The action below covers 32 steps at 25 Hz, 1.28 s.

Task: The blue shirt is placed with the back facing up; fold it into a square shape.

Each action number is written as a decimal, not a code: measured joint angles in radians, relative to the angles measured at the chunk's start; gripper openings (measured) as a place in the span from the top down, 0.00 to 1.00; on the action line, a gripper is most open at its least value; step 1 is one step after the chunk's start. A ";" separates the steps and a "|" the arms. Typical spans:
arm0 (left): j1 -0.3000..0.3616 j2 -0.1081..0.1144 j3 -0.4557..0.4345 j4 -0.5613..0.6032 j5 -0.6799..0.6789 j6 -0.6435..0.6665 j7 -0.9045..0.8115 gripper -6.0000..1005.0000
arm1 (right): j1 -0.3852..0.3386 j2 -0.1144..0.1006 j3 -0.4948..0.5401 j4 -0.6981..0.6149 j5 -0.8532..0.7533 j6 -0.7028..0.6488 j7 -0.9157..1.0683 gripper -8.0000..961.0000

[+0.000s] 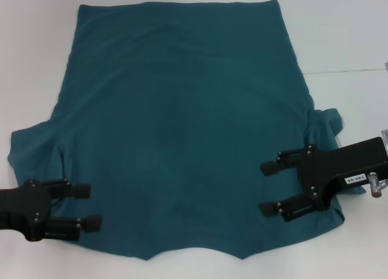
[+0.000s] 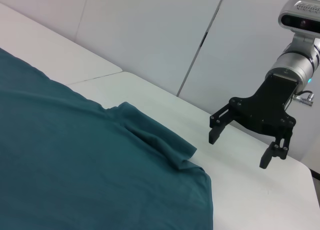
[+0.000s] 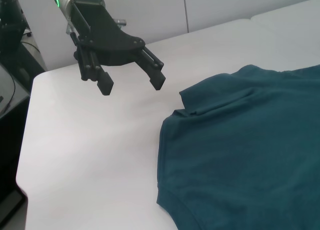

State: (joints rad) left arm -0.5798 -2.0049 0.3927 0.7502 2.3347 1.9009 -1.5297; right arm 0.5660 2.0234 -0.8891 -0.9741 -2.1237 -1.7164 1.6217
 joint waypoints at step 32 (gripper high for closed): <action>0.018 -0.008 -0.009 0.029 -0.001 -0.085 -0.165 0.11 | -0.012 0.011 0.037 0.004 -0.004 0.003 -0.042 0.05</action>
State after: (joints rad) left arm -0.5620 -2.0128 0.3833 0.7787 2.3340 1.8163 -1.6946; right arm 0.5541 2.0348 -0.8523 -0.9698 -2.1276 -1.7133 1.5798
